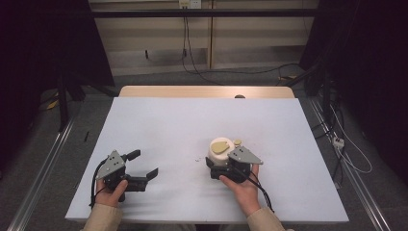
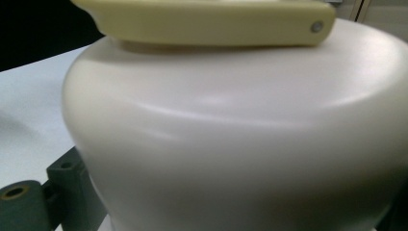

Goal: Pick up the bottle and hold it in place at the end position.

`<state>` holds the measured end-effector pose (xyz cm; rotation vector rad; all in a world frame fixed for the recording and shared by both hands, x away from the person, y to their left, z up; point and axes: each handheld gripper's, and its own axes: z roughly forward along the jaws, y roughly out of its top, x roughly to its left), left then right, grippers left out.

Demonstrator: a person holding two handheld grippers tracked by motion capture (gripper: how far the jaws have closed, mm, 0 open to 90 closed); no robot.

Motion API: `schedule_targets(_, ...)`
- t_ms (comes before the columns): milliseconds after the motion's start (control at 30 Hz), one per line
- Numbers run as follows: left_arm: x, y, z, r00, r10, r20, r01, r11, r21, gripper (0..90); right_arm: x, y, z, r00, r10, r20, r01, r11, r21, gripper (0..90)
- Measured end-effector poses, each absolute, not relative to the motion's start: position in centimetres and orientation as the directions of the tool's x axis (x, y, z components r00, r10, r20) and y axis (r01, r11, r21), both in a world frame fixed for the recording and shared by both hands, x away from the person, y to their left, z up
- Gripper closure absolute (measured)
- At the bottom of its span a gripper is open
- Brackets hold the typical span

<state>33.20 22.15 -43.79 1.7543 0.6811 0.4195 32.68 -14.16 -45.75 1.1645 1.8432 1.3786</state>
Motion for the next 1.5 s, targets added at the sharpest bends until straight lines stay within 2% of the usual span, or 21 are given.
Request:
schedule_targets(767,33.2,22.5,-43.7,0.754,0.653,-0.069,0.23,-0.164,0.959,3.7,33.2,-14.0,-45.3,-0.502,0.864,0.042,0.232,0.088,0.969,6.0)
schedule_targets(1500,32.9,22.7,-43.8,0.758,0.649,-0.069,0.226,-0.162,0.961,3.7,35.5,-13.2,-44.6,-0.52,0.852,0.058,0.224,0.071,0.972,6.0)
